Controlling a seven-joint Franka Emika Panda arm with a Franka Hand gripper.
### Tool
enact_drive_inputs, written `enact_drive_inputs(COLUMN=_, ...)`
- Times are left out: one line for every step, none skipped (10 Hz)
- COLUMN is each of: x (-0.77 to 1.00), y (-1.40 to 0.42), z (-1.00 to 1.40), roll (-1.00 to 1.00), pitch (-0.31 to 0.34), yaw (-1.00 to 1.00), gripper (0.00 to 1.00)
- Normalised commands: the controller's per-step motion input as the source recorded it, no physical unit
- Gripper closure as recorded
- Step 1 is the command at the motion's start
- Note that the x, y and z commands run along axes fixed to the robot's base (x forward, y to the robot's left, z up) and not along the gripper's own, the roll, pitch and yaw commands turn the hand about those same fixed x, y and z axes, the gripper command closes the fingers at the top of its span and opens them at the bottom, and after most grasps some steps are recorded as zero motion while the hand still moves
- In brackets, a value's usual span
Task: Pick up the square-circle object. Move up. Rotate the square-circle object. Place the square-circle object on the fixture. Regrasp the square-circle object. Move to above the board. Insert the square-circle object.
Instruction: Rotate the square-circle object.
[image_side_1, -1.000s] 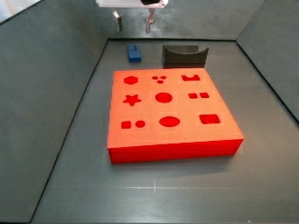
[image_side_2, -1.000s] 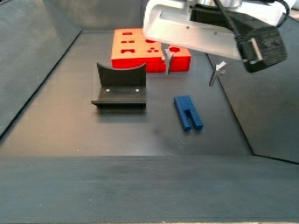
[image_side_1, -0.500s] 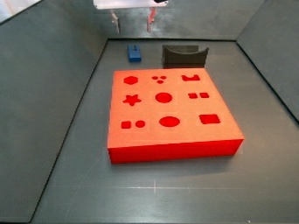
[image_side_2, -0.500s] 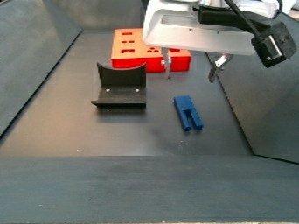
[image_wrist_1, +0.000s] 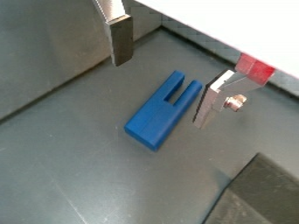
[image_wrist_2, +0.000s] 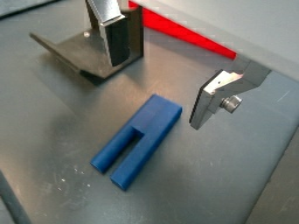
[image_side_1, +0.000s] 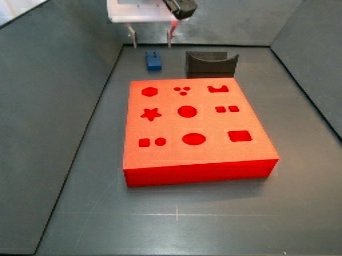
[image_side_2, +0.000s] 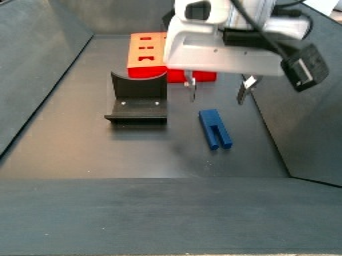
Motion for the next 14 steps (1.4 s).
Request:
enact_drive_inputs(x=0.03, y=0.0, z=-1.0, roll=-0.07, pitch=-0.085, yaw=-0.01, gripper=0.0)
enact_drive_inputs(x=0.04, y=0.01, z=-0.91, roll=-0.1, pitch=-0.097, yaw=0.0, gripper=0.0)
enact_drive_inputs(x=0.04, y=0.01, z=-0.82, roll=-0.11, pitch=-0.102, yaw=0.0, gripper=0.0)
enact_drive_inputs(x=0.04, y=0.02, z=-0.73, roll=-0.13, pitch=-0.106, yaw=0.0, gripper=0.0)
enact_drive_inputs(x=0.04, y=0.02, z=-0.66, roll=-0.14, pitch=-0.111, yaw=0.0, gripper=0.0)
enact_drive_inputs(x=0.03, y=0.02, z=-0.59, roll=-0.15, pitch=-0.121, yaw=0.0, gripper=0.0)
enact_drive_inputs(x=0.03, y=0.02, z=-0.51, roll=-0.16, pitch=-0.131, yaw=0.0, gripper=0.0)
enact_drive_inputs(x=0.03, y=0.02, z=-0.45, roll=-0.17, pitch=-0.143, yaw=0.01, gripper=0.0)
enact_drive_inputs(x=0.02, y=0.02, z=-0.39, roll=-0.17, pitch=-0.162, yaw=0.01, gripper=0.0)
enact_drive_inputs(x=0.02, y=0.02, z=-0.35, roll=-0.17, pitch=-0.173, yaw=0.01, gripper=0.0)
enact_drive_inputs(x=0.02, y=0.02, z=-0.32, roll=-0.18, pitch=-0.174, yaw=0.01, gripper=0.0)
enact_drive_inputs(x=0.02, y=0.02, z=-0.27, roll=-0.19, pitch=-0.168, yaw=0.0, gripper=0.0)
enact_drive_inputs(x=0.02, y=0.02, z=-0.22, roll=-0.19, pitch=-0.168, yaw=-0.01, gripper=0.0)
enact_drive_inputs(x=0.02, y=0.02, z=-0.18, roll=-0.2, pitch=-0.171, yaw=-0.01, gripper=0.0)
